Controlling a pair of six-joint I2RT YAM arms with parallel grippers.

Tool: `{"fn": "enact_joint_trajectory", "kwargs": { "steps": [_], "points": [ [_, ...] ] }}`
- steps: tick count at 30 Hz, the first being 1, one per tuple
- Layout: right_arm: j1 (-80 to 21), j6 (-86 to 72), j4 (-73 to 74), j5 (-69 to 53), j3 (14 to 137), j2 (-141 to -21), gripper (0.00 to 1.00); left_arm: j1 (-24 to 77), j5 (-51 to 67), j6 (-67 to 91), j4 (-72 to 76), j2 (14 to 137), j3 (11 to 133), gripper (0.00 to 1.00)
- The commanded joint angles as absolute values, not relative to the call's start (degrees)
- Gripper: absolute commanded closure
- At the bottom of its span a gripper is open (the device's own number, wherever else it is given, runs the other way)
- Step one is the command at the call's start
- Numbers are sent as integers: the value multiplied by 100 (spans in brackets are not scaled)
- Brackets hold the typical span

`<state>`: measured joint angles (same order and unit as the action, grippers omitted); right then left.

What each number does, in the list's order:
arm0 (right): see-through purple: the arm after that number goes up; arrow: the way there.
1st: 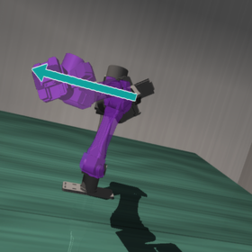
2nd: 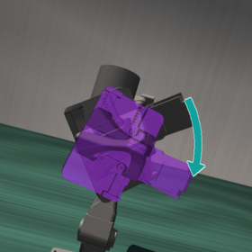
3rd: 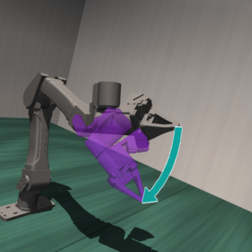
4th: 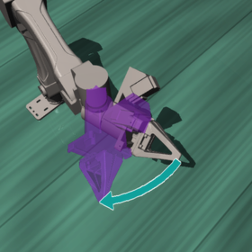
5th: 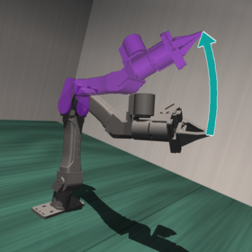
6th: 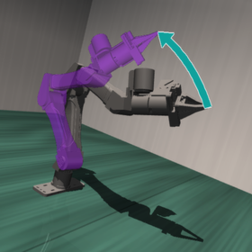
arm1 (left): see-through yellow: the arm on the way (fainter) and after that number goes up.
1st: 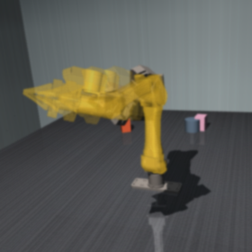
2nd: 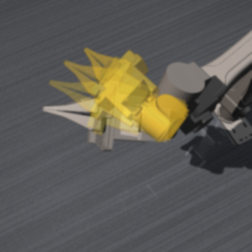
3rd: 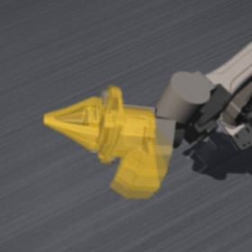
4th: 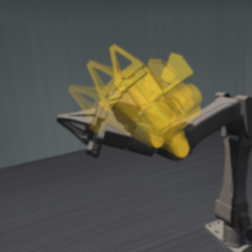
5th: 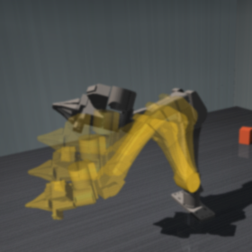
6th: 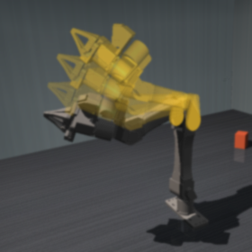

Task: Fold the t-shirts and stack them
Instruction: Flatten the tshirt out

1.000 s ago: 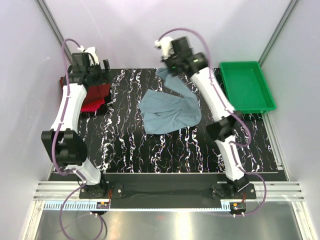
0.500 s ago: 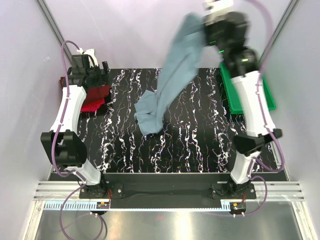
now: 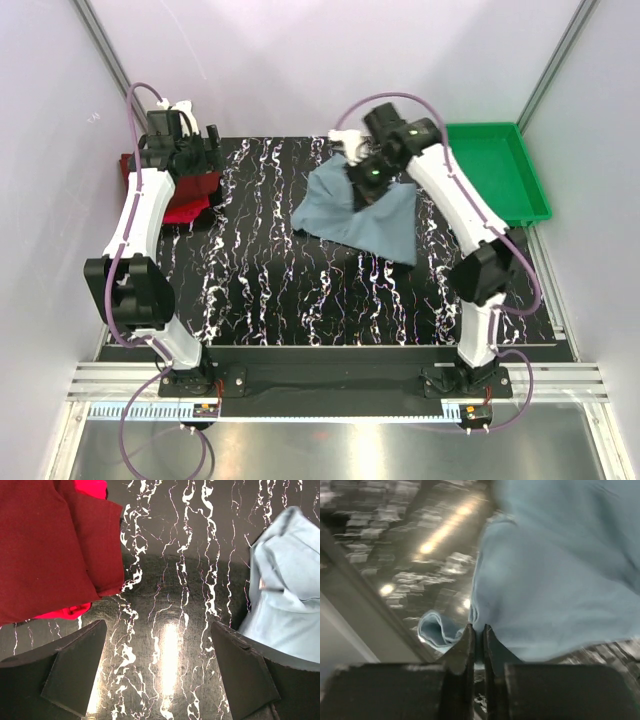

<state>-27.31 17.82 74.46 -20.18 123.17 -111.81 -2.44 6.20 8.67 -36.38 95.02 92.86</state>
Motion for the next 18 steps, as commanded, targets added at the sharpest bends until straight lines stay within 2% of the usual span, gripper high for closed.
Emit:
{"fn": "enact_joint_trajectory", "kwargs": {
  "steps": [1,2,4,6,9,11,14,16,18],
  "points": [
    [-2821,1916,8824,-3954,14125,-11370,45,-246,536,835,-3419,9492,9571,8],
    [-2821,1838,8781,-3938,14550,-11564,33,-246,527,818,-3419,9475,9571,8],
    [-2813,1645,8658,-3737,15664,-12117,21,-246,484,782,-3419,9475,9563,7],
    [-2760,1372,8001,-3534,15724,-12190,11,-246,422,739,-3419,9448,9571,7],
    [-2593,1099,6534,-2535,14368,-11884,10,-237,343,703,-3419,9439,9554,7],
    [-2549,1456,5970,-1813,14011,-11865,13,-237,334,694,-3419,9431,9510,7],
    [-2549,1923,6614,-1390,14605,-12741,20,-246,334,668,-3428,9387,9422,7],
    [-2549,2003,6907,-1083,15256,-13443,22,-246,334,642,-3437,9326,9326,6],
    [-2549,2267,6944,-959,15320,-13692,24,-237,334,624,-3437,9273,9229,7]
  ]
}}
